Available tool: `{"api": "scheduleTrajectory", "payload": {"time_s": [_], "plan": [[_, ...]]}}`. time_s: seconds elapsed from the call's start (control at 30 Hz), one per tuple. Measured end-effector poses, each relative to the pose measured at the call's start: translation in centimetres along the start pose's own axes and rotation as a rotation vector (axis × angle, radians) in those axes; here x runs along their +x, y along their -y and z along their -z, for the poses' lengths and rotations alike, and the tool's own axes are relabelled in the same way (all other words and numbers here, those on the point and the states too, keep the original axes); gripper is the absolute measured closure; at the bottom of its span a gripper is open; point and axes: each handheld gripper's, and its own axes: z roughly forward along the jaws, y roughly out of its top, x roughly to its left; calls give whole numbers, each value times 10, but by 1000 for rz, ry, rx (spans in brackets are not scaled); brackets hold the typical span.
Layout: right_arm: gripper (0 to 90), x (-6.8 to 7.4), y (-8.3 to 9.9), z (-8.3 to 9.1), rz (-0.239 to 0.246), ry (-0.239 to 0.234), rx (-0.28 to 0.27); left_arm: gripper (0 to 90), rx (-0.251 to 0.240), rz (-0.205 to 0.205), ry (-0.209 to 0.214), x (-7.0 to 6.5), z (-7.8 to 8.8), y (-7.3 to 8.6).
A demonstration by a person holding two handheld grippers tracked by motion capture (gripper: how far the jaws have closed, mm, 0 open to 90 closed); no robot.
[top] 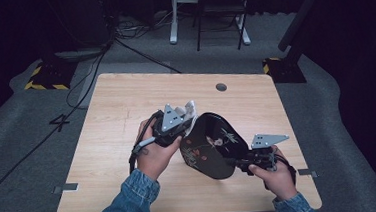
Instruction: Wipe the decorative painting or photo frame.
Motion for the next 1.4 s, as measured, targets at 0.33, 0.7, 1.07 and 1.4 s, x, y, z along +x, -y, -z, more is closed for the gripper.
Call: {"api": "scheduleTrajectory", "payload": {"time_s": [0.33,0.7,1.07,1.4], "plan": [[787,0,0,-1,0,-1,-1,765,14,22,-3,6,2,14],[787,0,-1,-1,-1,0,-1,764,14,42,-4,7,4,26],[787,1,-1,-1,1,1,1,761,26,64,-7,9,3,35],[787,1,-1,-2,7,3,3,761,42,83,-18,11,-1,40]]}}
